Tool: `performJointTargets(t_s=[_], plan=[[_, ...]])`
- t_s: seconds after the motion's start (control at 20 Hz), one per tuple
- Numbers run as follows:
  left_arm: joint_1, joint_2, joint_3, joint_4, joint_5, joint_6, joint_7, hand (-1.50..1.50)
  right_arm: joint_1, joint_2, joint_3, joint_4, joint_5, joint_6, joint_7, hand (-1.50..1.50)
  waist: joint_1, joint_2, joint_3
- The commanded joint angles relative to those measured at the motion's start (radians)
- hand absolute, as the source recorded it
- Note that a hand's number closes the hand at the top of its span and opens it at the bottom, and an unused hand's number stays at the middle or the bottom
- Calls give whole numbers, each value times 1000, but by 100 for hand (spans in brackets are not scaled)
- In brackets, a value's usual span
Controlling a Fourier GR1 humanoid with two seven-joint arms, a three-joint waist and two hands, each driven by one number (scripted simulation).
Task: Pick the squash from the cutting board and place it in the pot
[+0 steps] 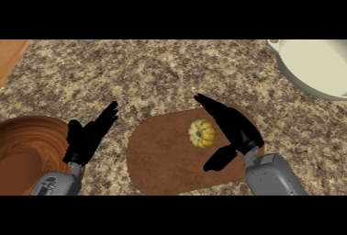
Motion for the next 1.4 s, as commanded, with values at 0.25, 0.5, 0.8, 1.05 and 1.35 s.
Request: performJointTargets(t_s=[0.25,0.5,0.8,1.05,1.35], plan=[[57,-1,52,-74,-17,-27,29,0,8,70,-87,198,-26,-48,-113,-150,5,2,-5],[0,-58,56,-15,-74,-38,46,0,-7,53,-109,328,4,-46,-263,150,0,2,-5],[91,-42,47,-106,-79,-40,61,0,-43,23,-128,441,26,-72,-411,150,5,2,-5],[-6,-65,86,-29,-82,-40,70,0,-52,78,-140,515,17,-116,-489,150,2,3,-5],[56,-66,82,-83,-87,-33,70,0,64,-165,-377,458,-164,-87,-776,150,-31,3,-2]])
